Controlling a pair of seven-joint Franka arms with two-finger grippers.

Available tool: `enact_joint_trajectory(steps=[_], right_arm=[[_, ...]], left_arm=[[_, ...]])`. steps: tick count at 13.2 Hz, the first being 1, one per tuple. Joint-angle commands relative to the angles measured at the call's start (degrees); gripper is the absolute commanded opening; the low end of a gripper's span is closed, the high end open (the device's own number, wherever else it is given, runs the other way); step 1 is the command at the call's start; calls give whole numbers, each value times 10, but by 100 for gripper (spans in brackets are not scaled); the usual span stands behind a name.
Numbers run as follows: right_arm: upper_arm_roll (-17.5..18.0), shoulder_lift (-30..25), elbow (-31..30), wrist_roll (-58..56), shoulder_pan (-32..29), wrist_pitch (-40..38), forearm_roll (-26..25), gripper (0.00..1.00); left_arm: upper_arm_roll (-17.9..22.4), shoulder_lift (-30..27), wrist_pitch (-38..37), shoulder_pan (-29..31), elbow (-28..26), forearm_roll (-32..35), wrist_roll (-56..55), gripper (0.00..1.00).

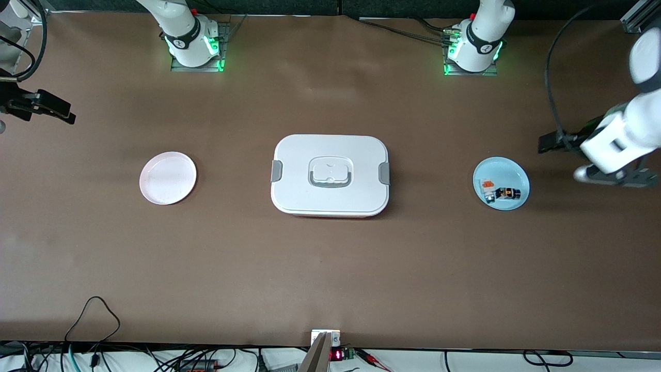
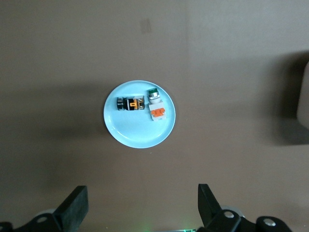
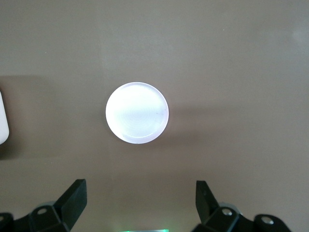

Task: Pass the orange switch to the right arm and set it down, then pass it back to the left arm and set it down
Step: 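Reach the left gripper down to the orange switch on the blue plate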

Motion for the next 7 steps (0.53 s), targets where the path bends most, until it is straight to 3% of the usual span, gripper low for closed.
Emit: enact_joint_trajectory(steps=[1,7], right_arm=[[-2,-5,4,-3,-1,-10,7,100],[2,40,4,-2,4,-3,9,100]], left_arm=[[2,51,20,5,15,9,4,100],[3,171,113,56,7,5,62,100]])
